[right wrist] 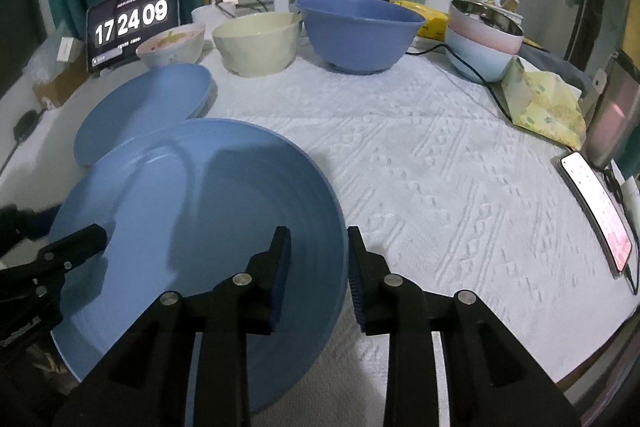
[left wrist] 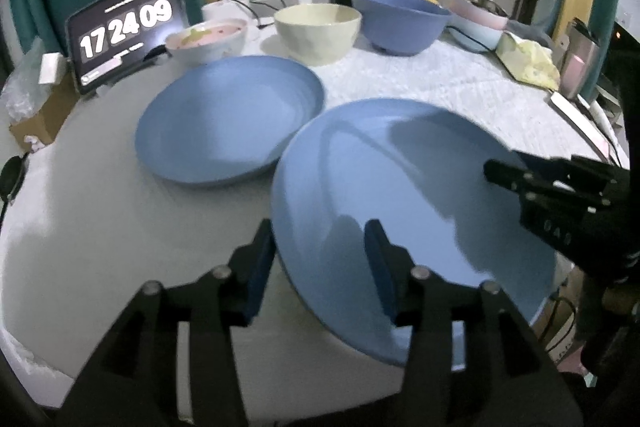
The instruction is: Organize plates and bowls
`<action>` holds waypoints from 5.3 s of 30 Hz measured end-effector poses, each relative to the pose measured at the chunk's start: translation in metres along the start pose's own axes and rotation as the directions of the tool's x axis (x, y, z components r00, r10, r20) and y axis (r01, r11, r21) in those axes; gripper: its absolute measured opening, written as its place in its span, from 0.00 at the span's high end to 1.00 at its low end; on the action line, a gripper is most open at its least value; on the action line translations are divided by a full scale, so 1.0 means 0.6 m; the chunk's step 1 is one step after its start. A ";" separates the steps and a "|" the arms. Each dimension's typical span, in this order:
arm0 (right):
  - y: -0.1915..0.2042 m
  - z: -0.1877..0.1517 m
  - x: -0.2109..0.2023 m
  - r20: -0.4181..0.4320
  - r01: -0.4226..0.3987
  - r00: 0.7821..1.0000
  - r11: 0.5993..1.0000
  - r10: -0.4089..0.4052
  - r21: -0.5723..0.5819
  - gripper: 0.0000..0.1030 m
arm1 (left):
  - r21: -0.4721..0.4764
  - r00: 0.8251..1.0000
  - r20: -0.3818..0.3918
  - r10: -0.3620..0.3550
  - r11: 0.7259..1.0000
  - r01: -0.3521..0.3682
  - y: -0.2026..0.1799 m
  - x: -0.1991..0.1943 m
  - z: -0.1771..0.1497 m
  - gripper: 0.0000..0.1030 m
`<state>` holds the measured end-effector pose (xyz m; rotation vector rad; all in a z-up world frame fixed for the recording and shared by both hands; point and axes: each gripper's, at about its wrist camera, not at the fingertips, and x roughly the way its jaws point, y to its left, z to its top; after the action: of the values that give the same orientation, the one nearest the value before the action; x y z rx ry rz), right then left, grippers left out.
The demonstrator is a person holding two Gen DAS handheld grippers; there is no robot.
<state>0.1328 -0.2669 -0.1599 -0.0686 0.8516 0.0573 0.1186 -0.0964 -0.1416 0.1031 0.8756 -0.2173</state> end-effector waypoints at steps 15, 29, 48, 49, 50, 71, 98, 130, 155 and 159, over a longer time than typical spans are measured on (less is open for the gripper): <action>0.005 0.045 -0.015 0.050 0.014 0.999 1.000 -0.013 -0.024 0.66 | -0.079 0.997 0.075 0.029 0.997 -0.023 0.045 -0.024 0.022 0.54; 0.060 0.117 0.004 0.074 -0.039 0.996 0.996 0.045 -0.083 0.66 | -0.191 0.992 0.090 0.084 0.979 -0.065 0.125 -0.009 0.047 0.52; 0.128 0.196 0.084 0.035 -0.112 0.992 0.982 0.119 -0.153 0.66 | -0.294 0.986 0.062 0.151 0.947 -0.127 0.225 0.054 0.080 0.41; 0.132 0.199 0.088 0.033 -0.115 0.992 0.981 0.122 -0.154 0.66 | -0.296 0.986 0.061 0.153 0.946 -0.129 0.229 0.057 0.082 0.41; 0.136 0.203 0.093 0.031 -0.121 0.991 0.980 0.127 -0.156 0.66 | -0.298 0.986 0.060 0.154 0.946 -0.130 0.231 0.060 0.084 0.41; 0.182 0.229 0.164 -0.049 -0.164 0.986 0.972 0.158 -0.170 0.66 | -0.306 0.985 0.030 0.172 0.939 -0.154 0.263 0.122 0.106 0.41; 0.183 0.212 0.204 -0.112 -0.210 0.975 0.966 0.194 -0.150 0.67 | -0.263 0.985 -0.013 0.172 0.950 -0.170 0.250 0.154 0.104 0.63; 0.175 0.201 0.083 0.038 -0.199 0.977 0.964 0.209 -0.176 0.72 | -0.270 0.975 0.114 0.191 0.951 -0.154 0.222 0.027 0.092 0.63; 0.081 0.123 -0.008 0.088 -0.146 0.984 0.986 0.153 -0.080 0.72 | -0.167 0.983 0.144 0.116 0.982 -0.092 0.103 -0.034 0.055 0.63; 0.065 0.106 -0.016 0.088 -0.141 0.985 0.988 0.146 -0.066 0.72 | -0.150 0.984 0.140 0.107 0.985 -0.086 0.084 -0.038 0.048 0.63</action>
<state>0.1710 -0.2230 -0.1122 -0.0601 0.7606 0.2202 0.1378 -0.0494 -0.1057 -0.0048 0.7345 -0.0689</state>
